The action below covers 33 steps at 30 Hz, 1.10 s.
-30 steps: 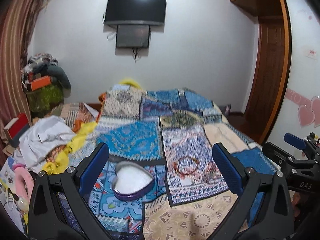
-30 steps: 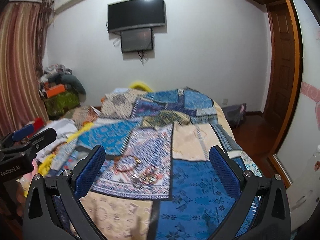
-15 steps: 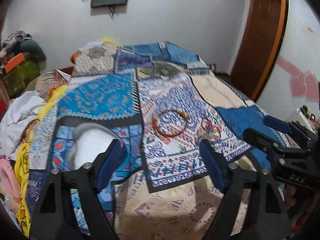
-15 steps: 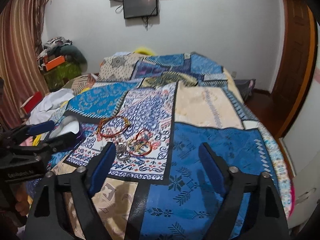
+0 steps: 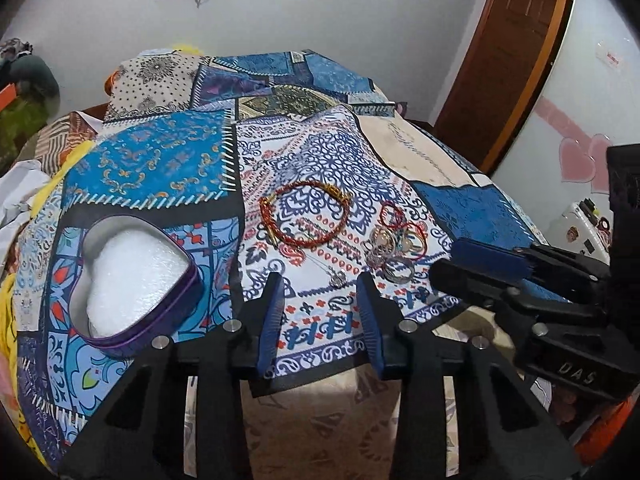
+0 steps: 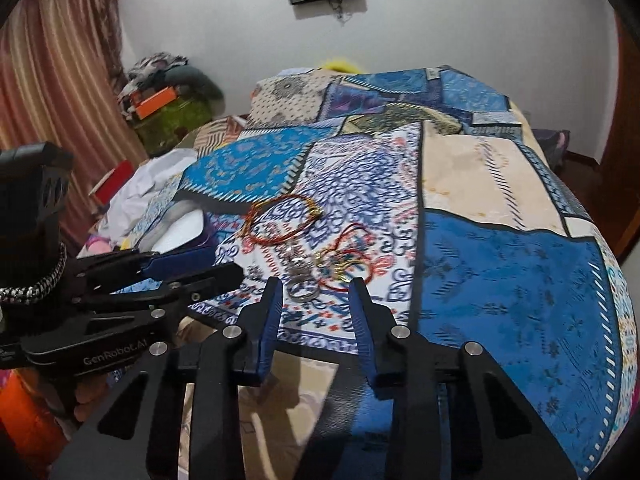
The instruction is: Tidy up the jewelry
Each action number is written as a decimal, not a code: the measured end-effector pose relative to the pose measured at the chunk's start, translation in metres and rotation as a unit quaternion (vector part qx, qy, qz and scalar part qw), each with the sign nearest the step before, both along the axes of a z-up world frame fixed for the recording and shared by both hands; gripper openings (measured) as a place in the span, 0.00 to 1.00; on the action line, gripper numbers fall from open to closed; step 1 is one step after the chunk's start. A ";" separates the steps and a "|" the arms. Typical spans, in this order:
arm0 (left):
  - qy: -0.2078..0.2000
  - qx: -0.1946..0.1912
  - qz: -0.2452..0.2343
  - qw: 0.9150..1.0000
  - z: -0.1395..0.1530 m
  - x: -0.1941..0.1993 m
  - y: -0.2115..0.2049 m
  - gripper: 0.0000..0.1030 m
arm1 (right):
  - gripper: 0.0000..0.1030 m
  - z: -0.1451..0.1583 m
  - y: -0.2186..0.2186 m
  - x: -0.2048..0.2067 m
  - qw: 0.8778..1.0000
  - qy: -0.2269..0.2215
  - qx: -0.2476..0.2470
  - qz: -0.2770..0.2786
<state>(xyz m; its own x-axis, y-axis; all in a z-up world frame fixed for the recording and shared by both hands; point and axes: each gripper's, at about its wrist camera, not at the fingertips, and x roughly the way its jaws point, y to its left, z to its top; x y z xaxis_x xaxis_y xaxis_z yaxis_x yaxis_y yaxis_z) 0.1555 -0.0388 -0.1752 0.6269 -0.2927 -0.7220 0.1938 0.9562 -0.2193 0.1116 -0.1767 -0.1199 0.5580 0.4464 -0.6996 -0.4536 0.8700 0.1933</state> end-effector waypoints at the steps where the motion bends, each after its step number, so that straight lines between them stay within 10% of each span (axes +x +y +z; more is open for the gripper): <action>1: 0.001 -0.001 -0.002 1.000 -0.001 0.000 0.000 0.34 | 0.29 -0.002 0.002 0.002 1.000 0.003 -0.004 0.005; 33: 0.021 -0.036 -0.025 0.999 -0.004 0.009 -0.006 0.07 | 0.19 -0.007 0.005 0.008 1.000 0.006 -0.019 0.003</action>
